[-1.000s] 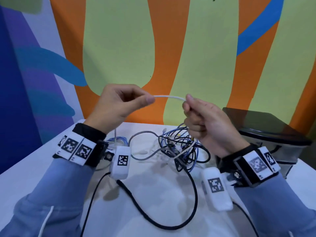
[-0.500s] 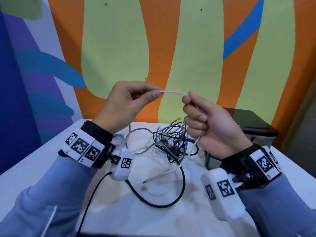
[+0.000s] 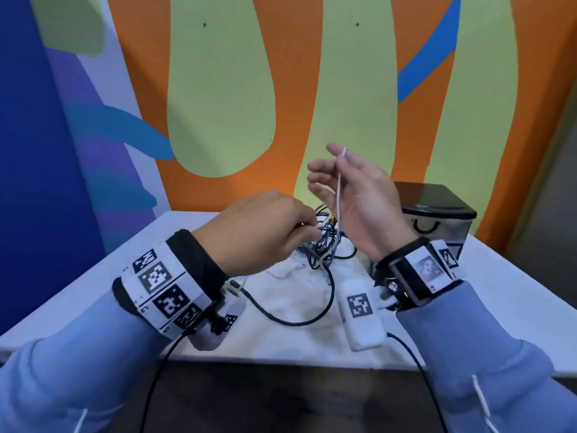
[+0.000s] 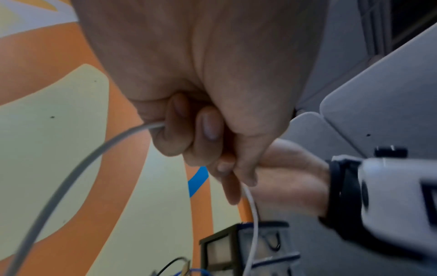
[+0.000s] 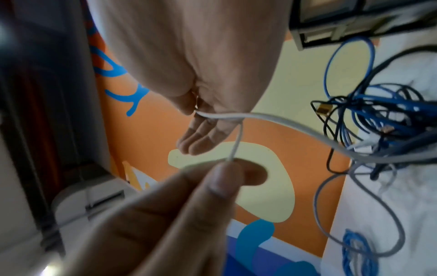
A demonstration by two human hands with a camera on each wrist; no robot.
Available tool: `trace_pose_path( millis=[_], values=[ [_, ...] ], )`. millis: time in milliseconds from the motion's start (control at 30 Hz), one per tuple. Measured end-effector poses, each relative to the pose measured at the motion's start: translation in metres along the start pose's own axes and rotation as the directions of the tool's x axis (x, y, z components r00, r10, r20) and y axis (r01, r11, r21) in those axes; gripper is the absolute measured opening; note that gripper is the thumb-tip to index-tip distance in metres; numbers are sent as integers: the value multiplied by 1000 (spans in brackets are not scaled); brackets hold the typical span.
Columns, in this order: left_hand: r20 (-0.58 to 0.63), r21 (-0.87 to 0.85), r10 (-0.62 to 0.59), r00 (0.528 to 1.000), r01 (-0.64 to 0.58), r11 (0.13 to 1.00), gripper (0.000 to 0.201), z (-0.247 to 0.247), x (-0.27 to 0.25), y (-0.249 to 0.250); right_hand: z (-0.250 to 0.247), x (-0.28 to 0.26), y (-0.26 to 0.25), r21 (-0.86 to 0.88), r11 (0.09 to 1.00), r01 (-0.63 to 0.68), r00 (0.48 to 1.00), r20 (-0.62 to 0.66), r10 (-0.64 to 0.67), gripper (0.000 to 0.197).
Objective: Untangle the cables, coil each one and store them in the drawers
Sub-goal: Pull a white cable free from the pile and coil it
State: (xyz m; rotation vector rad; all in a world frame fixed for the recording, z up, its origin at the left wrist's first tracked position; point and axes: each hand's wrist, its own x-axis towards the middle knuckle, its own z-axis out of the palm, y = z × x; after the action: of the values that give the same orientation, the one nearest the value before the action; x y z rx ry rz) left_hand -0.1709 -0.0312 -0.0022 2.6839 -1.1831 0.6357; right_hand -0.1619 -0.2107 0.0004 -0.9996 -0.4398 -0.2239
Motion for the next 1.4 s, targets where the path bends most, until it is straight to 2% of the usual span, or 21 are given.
trace_pose_path(
  millis=[67, 167, 267, 333, 400, 467, 633, 733, 800, 833, 900, 967, 1033, 1133, 1233, 1300, 1400],
  values=[
    [-1, -66, 38, 999, -38, 997, 33, -14, -3, 10, 5, -6, 2, -192, 981, 20, 1000, 1, -20, 32],
    [15, -247, 63, 998, -57, 967, 25, -33, -7, 22, 10, -18, 3, -430, 901, 63, 996, -33, -86, 31],
    [-15, -445, 31, 999, -34, 895, 17, -49, -13, 27, 9, -28, -1, -543, 832, 112, 991, -3, -135, 32],
    [-154, -539, -30, 988, -59, 840, 16, -57, -15, 23, 6, -33, -6, -539, 838, 85, 996, 12, -94, 35],
    [-309, -559, -118, 944, -79, 825, 15, -61, -13, 14, 4, -36, -12, -494, 869, 37, 999, 13, -35, 38],
    [-405, -579, -215, 889, -66, 813, 15, -60, -8, 4, 5, -38, -19, -410, 912, 3, 997, 69, 27, 39],
    [-542, -637, -384, 747, -68, 768, 26, -43, -2, -9, 6, -47, -36, -275, 949, -154, 947, 231, 221, 37],
    [-545, -656, -425, 723, -50, 753, 24, -34, -3, -15, 3, -54, -39, -237, 949, -207, 919, 285, 272, 31],
    [-517, -646, -440, 735, 3, 763, 22, -24, -5, -18, 4, -59, -41, -176, 960, -217, 922, 286, 261, 28],
    [-486, -626, -435, 758, 46, 779, 23, -19, -5, -17, 5, -60, -41, -128, 967, -222, 928, 275, 250, 29],
    [-386, -520, -385, 839, 147, 841, 28, -8, -6, -11, 6, -61, -39, -31, 976, -217, 944, 248, 218, 33],
    [-246, -327, -294, 924, 206, 922, 32, 1, -9, -1, 6, -60, -35, 60, 982, -180, 966, 202, 165, 39],
    [-107, -126, -207, 972, 194, 973, 32, 4, -16, 15, 6, -59, -28, 134, 983, -130, 985, 132, 112, 40],
    [16, 32, -132, 991, 132, 991, 38, 1, -27, 38, 3, -57, -17, 141, 988, -60, 997, 65, 51, 37],
    [21, -12, -65, 998, 65, 998, 37, -15, -33, 52, 3, -56, -7, -89, 996, -32, 999, 29, 35, 35],
    [-6, -157, -51, 999, 50, 986, 31, -31, -32, 52, 2, -60, -4, -286, 957, -57, 998, 15, 64, 33],
    [-95, -399, -95, 991, 49, 916, 24, -48, -28, 39, -2, -64, -6, -414, 905, -100, 987, 76, 144, 32]
  ],
)
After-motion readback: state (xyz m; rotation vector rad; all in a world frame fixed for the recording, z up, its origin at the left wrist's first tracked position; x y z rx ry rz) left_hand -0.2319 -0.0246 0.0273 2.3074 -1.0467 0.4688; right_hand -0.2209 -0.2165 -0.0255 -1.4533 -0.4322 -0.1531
